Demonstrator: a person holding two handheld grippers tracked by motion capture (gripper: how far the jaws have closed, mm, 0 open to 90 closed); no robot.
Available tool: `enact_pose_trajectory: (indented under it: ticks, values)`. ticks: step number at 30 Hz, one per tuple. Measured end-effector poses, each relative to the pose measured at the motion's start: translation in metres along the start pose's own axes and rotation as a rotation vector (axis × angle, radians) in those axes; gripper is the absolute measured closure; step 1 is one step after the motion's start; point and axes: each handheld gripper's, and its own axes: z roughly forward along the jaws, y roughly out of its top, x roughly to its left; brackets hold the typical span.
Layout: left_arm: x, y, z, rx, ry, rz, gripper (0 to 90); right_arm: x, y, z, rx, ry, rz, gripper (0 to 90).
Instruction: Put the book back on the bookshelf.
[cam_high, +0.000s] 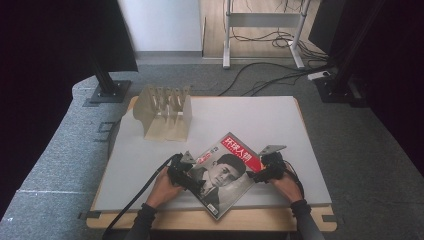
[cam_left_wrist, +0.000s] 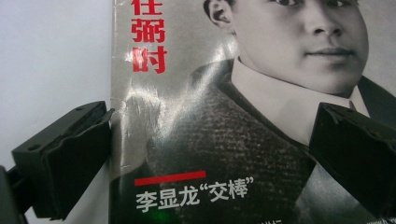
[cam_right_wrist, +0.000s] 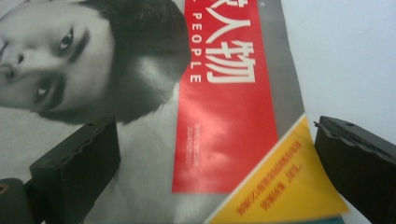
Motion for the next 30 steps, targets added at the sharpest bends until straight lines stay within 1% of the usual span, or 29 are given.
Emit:
enact_pose_trajectory:
  ticks: [2,3,4,5,6,7,9,10,13,14,15,16,18,19,20,21,22,23,24,26,29,30]
  values:
    - [-0.001,-0.001,-0.001,0.001,-0.001,0.001,0.0,0.001,-0.003,-0.006,-0.004,-0.013,-0.005,0.9]
    - [-0.002,-0.001,-0.001,0.0,-0.001,0.0,0.0,0.001,-0.008,-0.013,-0.01,-0.033,0.001,0.2]
    - [-0.002,-0.001,-0.001,0.0,-0.001,0.0,0.0,0.001,-0.008,-0.013,-0.01,-0.033,0.001,0.2]
    - [-0.004,-0.003,-0.002,0.0,0.001,-0.001,0.0,0.001,-0.014,-0.022,-0.024,-0.047,0.012,0.1]
    - [-0.004,-0.003,-0.002,0.0,0.001,-0.001,0.0,0.001,-0.014,-0.022,-0.024,-0.047,0.012,0.1]
    - [-0.008,-0.005,-0.003,-0.002,0.0,0.0,0.0,0.003,-0.021,-0.029,-0.03,-0.061,0.021,0.0]
    - [-0.01,-0.006,-0.004,-0.003,0.001,0.001,0.0,0.003,-0.024,-0.032,-0.032,-0.068,0.023,0.1]
    - [-0.014,-0.008,-0.005,-0.005,-0.003,0.007,0.0,0.005,-0.029,-0.035,-0.022,-0.071,0.026,0.0]
    - [-0.019,-0.011,-0.007,0.0,-0.016,0.017,0.0,0.009,-0.033,-0.032,0.011,-0.089,0.013,0.8]
    - [-0.02,-0.011,-0.008,0.006,-0.025,0.025,0.0,0.011,-0.033,-0.03,0.021,-0.092,0.006,0.5]
    - [-0.019,-0.012,-0.01,0.016,-0.038,0.034,0.0,0.011,-0.033,-0.029,0.019,-0.094,0.006,0.0]
    - [-0.018,-0.012,-0.012,0.017,-0.057,0.022,0.0,0.011,-0.033,-0.029,0.015,-0.094,0.008,0.0]
    - [-0.01,-0.012,-0.016,0.019,-0.115,-0.004,0.0,0.012,-0.032,-0.027,0.011,-0.101,0.009,0.0]
    - [-0.01,-0.012,-0.016,0.019,-0.115,-0.004,0.0,0.012,-0.032,-0.027,0.011,-0.101,0.009,0.0]
    - [-0.005,-0.013,-0.02,0.014,-0.114,-0.015,0.0,0.012,-0.031,-0.026,0.009,-0.106,0.009,0.0]
    - [0.002,-0.013,-0.025,0.011,-0.069,-0.011,0.0,0.012,-0.029,-0.025,0.013,-0.112,0.01,0.0]
    - [0.007,-0.014,-0.028,0.01,-0.043,-0.004,0.0,0.012,-0.028,-0.025,0.013,-0.118,0.01,0.0]
    - [0.007,-0.014,-0.028,0.01,-0.043,-0.004,0.0,0.012,-0.028,-0.025,0.013,-0.118,0.01,0.0]
    - [0.018,-0.014,-0.033,0.012,0.017,-0.014,0.0,0.012,-0.028,-0.024,0.014,-0.121,0.012,0.0]
    - [0.031,-0.016,-0.038,0.005,0.072,-0.025,0.0,0.011,-0.027,-0.023,0.009,-0.126,0.017,0.0]
    - [0.047,-0.021,-0.039,-0.01,0.117,-0.069,0.0,0.009,-0.024,-0.019,0.002,-0.143,0.03,0.0]
    - [0.047,-0.021,-0.039,-0.01,0.117,-0.069,0.0,0.008,-0.023,-0.018,-0.004,-0.146,0.036,0.0]
